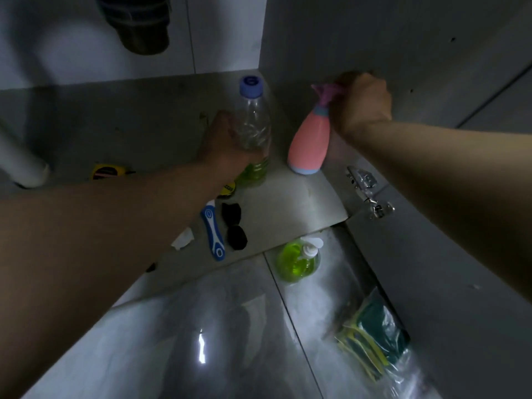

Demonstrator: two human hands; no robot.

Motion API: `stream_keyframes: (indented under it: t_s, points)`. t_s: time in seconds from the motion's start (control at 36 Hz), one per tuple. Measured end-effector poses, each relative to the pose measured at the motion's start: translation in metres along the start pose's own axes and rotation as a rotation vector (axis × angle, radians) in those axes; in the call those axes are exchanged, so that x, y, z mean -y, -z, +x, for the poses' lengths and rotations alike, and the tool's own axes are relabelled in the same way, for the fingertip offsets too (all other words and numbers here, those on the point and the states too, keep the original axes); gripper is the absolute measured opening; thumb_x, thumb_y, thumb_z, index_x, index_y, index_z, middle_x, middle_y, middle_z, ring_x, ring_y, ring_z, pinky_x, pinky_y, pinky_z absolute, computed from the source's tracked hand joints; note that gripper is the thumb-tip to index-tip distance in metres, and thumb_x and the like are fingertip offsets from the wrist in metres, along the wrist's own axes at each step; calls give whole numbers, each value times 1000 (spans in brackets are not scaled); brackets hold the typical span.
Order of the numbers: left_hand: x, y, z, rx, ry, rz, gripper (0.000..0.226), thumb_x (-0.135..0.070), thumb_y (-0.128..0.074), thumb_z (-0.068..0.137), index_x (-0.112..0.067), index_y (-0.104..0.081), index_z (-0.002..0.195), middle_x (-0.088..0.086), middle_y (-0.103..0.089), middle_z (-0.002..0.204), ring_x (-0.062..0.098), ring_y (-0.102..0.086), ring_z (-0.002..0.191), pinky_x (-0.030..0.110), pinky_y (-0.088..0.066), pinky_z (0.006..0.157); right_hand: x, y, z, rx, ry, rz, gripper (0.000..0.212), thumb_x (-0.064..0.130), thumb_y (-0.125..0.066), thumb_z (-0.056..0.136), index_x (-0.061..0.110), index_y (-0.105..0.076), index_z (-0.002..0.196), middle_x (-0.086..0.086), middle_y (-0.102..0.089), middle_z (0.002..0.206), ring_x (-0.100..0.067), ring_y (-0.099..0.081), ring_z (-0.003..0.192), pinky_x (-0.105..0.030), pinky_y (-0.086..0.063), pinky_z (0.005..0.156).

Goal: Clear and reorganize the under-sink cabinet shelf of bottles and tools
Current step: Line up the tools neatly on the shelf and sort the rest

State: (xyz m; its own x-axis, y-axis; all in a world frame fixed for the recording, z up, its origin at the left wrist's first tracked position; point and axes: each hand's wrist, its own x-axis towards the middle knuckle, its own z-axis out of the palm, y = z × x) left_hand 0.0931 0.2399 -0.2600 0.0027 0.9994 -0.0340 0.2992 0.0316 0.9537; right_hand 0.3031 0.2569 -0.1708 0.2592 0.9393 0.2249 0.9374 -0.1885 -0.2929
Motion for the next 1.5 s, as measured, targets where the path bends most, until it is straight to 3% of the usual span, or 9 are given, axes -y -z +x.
stream_keyframes:
  t_s: [0.17,0.31,0.56,0.75,0.89,1.0,1.14,1.33,1.5]
  points:
    - [8,-17,34,51,-7,69,72,-26,-93,58,-28,-47,113,-6,-65,110,19,-65,108,38,-53,98,-7,-4,6,12,43,-23,34,41,-64,91,17,-71,114,-15,-69,119,-35,-64,112,-34,-51,91]
    - [5,-25,45,25,-20,164,65,-49,-84,45,-38,-43,95,-20,-53,86,13,-59,89,24,-43,74,-6,-9,9,4,45,-42,30,26,-61,92,17,-70,119,-14,-69,120,-33,-64,114,-35,-51,95]
    - [19,-25,48,5,7,228,77,-22,-87,75,-13,-42,138,1,-53,113,25,-56,114,36,-49,99,-9,-13,5,20,58,24,41,28,-57,95,11,-55,132,-18,-56,134,-40,-58,119,-39,-48,97]
    - [14,-25,29,44,99,302,87,-30,-83,80,-6,-31,146,10,-51,140,27,-53,126,26,-43,96,-14,-26,-57,-167,85,120,48,24,-58,89,12,-40,132,-15,-40,135,-39,-60,82,-46,-51,65]
    - [10,-18,-12,10,35,451,85,-34,-75,85,-8,-29,152,17,-38,148,32,-45,134,30,-40,107,-37,-43,-128,401,103,59,27,22,-58,79,23,-58,106,-6,-56,111,-32,-61,98,-40,-52,86]
    - [9,-11,-49,-45,-29,423,63,-15,-69,86,-5,-38,140,19,-41,138,35,-48,124,38,-45,100,-50,-58,-177,736,68,10,44,25,-66,80,24,-52,122,-8,-45,119,-34,-60,102,-44,-52,92]
    - [21,-10,-93,132,-158,351,33,-2,-64,85,-11,-58,116,11,-52,120,25,-54,110,35,-46,96,-60,-70,-196,510,133,-43,17,15,-58,92,15,-64,108,-12,-56,110,-35,-61,97,-34,-51,80]
    - [30,-29,-124,348,-152,261,36,-5,-73,82,-14,-63,116,8,-59,113,18,-59,105,38,-50,95,-61,-31,-168,272,132,16,13,19,-59,90,12,-66,83,-11,-69,83,-34,-65,84,-30,-42,65]
    - [28,-21,-118,457,-317,836,32,-19,-60,87,-12,-60,118,9,-56,122,29,-55,115,39,-45,99,-42,14,-109,182,128,69,16,22,-65,86,10,-67,75,-6,-71,69,-25,-70,74,-28,-46,61]
